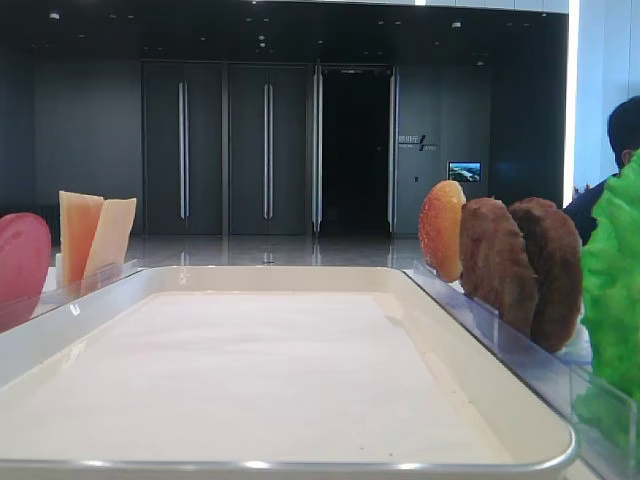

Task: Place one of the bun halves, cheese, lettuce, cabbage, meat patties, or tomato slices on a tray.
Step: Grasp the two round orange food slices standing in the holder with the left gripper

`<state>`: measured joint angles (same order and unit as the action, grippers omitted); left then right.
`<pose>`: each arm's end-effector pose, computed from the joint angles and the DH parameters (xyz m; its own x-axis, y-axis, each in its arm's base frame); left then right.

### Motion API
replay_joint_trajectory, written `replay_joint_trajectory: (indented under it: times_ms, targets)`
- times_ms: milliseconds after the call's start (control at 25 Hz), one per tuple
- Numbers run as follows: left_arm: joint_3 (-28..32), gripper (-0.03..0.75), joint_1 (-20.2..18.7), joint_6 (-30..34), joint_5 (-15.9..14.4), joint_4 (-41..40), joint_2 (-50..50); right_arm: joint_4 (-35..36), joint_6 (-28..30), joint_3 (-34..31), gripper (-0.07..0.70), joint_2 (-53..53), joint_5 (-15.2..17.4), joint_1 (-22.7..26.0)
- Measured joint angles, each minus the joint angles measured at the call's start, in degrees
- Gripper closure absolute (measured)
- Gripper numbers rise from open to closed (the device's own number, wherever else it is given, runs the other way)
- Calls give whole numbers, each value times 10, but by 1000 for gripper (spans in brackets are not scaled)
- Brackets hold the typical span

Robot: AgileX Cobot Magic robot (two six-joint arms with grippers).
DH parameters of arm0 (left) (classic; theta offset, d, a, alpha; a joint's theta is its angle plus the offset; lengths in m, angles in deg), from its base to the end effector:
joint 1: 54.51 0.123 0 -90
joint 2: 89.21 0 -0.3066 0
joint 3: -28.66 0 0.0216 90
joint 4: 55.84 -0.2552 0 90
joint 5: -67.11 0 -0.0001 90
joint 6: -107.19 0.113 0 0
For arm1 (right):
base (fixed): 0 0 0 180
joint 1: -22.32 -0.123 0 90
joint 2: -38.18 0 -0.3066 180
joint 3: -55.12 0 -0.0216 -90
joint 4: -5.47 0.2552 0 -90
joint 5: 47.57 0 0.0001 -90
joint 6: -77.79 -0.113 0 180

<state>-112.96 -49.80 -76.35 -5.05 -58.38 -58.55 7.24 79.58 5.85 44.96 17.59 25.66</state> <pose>0.0370 0.0078 0.3028 -0.7704 -0.1118 -0.6277 -0.1457 0.9893 0.0026 -0.0081 0.0036 0.2610 -0.5177 0.0119 -0.8555 0.0249 0.9997 -0.0011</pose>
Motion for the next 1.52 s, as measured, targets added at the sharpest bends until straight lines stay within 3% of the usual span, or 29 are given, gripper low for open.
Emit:
replay_joint_trajectory:
  times_ms: [240, 720, 1000, 1520]
  targets:
    - [-53, 264, 0, 0, 0, 2, 161, 0, 0, 0, 248, 0, 0, 0]
    - [-156, 264, 0, 9, 9, -10, 369, 0, 0, 0, 248, 0, 0, 0]
    - [-166, 264, 0, 9, 11, -19, 418, 0, 0, 0, 248, 0, 0, 0]
    - [-166, 264, 0, -11, 11, -19, 420, 0, 0, 0, 248, 0, 0, 0]
